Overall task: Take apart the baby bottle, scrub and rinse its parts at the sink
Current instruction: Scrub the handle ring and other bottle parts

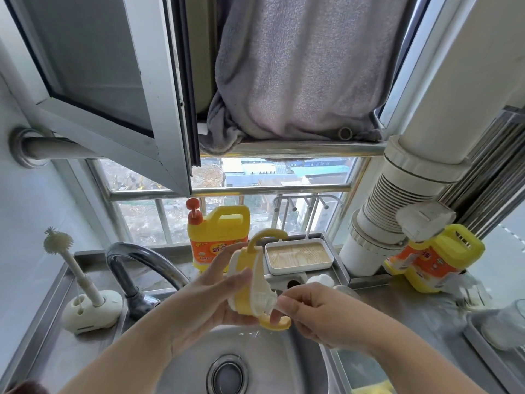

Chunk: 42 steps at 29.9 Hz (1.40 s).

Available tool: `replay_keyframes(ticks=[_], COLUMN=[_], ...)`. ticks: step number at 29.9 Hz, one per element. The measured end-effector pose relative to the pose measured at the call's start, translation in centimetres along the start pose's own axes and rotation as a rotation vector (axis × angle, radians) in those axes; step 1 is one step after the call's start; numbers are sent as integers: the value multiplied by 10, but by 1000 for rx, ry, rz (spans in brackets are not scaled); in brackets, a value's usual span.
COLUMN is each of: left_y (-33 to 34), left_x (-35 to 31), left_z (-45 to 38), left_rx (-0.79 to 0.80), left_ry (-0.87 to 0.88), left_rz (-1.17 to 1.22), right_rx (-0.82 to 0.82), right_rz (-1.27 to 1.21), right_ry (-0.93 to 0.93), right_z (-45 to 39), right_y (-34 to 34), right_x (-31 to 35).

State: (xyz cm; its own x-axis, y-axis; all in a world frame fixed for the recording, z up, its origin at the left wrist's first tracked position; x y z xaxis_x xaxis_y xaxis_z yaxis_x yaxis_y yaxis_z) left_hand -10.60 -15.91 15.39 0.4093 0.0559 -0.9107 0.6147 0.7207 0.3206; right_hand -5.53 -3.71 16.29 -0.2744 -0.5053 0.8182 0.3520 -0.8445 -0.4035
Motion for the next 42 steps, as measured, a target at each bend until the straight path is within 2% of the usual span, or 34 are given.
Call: replay_keyframes(ticks=[3,5,6,8,11,12,14,16,18,19,21,23,24,25,28,33,35,37,39,42], left_y=[-5,-5,-4,-3,-2,-3,-6,-8,-6,-6,-5,-4,-4,-4,-3,-2,1,2,-1,-5], left_x=[-1,0,1,-2,-9,-11,-16,-21,-23,-23,-21,-23,-26,-30,-35,-12,-12,-19,-29,-34], left_z=[-2,-2,-2,-3,-2,-2,0,1,1,1,1,1,0,-1,3,5,4,4,4,5], left_rx=[-86,-91,-84,-84,-78,-83,-120,-136,-136,-140,-137,-124,-117,-113,-86,-56,-30,-26,-75,-127], left_ry=[4,-6,-11,-4,62,89,145,199,232,236,214,178,167,159,136,38,46,92,175,268], left_rz=[-113,-158,-175,-195,-259,-282,-329,-362,-369,-374,-361,-340,-349,-368,-384,-281,-248,-265,-345,-390], right_rx=[-142,-345,-476,-623,-619,-551,-238,-27,55,39,-205,-567,-677,-752,-799,-944,-915,-803,-559,-188], right_rz=[297,837,988,1086,972,864,402,40,-129,-59,355,866,975,1034,1076,1172,1130,1039,801,265], right_ry=[-89,-240,-283,-386,-334,-301,-159,-26,29,28,-95,-243,-310,-397,-622,-718,-671,-525,-290,-126], right_z=[5,8,12,12,8,5,-2,0,4,3,0,6,11,16,24,45,40,29,11,4], right_y=[-2,-7,-12,-16,-17,-14,-2,10,13,11,-6,-24,-24,-21,-5,-12,-20,-21,-20,-2], right_x=[12,25,30,35,33,30,8,3,1,2,17,38,42,45,41,56,57,53,39,20])
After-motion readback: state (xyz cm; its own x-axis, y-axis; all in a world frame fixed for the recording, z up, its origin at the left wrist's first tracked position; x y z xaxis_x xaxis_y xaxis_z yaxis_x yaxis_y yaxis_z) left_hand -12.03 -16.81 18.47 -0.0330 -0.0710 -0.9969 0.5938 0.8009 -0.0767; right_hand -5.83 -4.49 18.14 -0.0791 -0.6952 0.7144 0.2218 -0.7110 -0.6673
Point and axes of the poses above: each hand's wrist, its own z-axis away from the middle knuckle, its own y-axis out of the palm, x = y × z, the point moved 8 cm from there along -z, towards the middle knuckle, and after that the axes turned 7 degrees about -z, right-handed, at the moved point
